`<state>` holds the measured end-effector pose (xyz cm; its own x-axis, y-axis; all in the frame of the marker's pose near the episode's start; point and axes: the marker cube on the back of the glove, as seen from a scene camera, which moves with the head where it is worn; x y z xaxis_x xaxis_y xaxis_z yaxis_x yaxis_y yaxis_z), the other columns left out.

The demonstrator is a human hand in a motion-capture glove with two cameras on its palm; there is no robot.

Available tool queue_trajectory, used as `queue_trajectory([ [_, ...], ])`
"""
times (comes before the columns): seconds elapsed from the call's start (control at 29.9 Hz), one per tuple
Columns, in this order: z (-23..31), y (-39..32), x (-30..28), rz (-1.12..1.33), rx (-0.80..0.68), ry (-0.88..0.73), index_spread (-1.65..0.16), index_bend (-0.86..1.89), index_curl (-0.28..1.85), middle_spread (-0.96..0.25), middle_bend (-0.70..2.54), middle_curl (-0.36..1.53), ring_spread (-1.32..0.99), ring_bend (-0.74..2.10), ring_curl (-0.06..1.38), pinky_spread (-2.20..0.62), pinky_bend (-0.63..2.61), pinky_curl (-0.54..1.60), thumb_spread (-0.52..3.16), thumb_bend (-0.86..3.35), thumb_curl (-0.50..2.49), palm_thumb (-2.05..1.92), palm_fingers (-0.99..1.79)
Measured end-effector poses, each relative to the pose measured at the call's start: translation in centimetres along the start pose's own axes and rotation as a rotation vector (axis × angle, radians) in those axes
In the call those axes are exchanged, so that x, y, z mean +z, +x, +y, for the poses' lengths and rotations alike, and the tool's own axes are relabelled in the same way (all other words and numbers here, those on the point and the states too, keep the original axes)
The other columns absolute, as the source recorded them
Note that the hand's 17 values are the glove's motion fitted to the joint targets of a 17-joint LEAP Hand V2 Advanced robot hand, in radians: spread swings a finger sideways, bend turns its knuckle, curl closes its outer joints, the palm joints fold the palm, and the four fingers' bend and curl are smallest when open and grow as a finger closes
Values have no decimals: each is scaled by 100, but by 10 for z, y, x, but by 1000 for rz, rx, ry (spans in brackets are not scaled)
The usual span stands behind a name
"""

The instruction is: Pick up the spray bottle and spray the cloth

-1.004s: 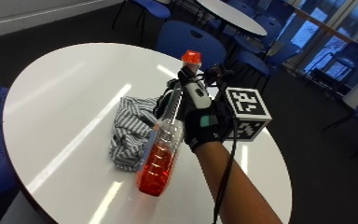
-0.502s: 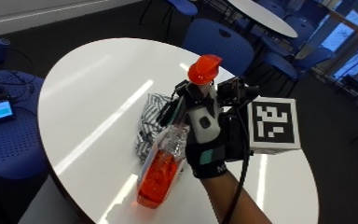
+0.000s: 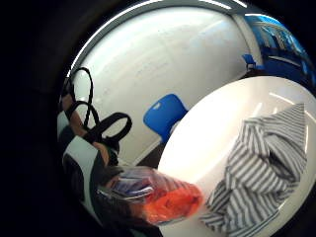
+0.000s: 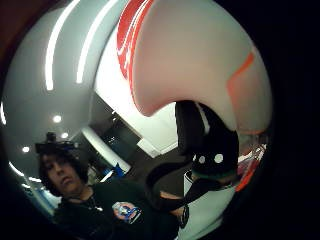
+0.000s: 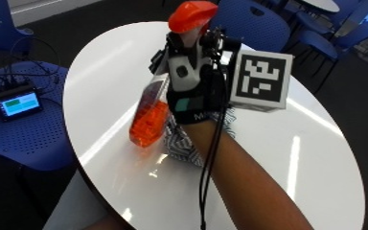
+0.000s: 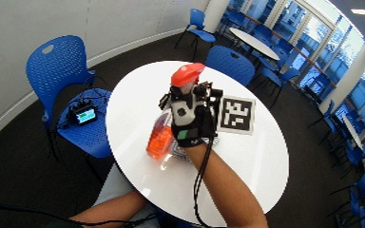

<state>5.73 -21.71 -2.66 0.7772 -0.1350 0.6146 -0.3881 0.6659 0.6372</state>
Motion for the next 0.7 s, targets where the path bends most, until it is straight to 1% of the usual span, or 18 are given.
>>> queue_trajectory([
  [0.27, -50, 30, 27, 99, -10, 112, -25, 13, 36, -11, 72, 51, -16, 85, 45, -19, 45, 38, 137, -1, 32, 64, 131],
  [0.43, -57, 52, 32, 147, 21, 133, -25, 13, 36, -11, 72, 51, -16, 86, 45, -20, 45, 38, 137, -1, 32, 64, 131],
  [0.6, -66, 64, 34, 139, 75, 144, -25, 13, 36, -11, 72, 51, -16, 86, 45, -20, 45, 38, 138, -1, 32, 63, 131],
  [0.7, -72, 69, 32, 153, 80, 164, -25, 12, 36, -11, 72, 51, -16, 86, 45, -20, 46, 38, 138, -1, 32, 63, 130],
])
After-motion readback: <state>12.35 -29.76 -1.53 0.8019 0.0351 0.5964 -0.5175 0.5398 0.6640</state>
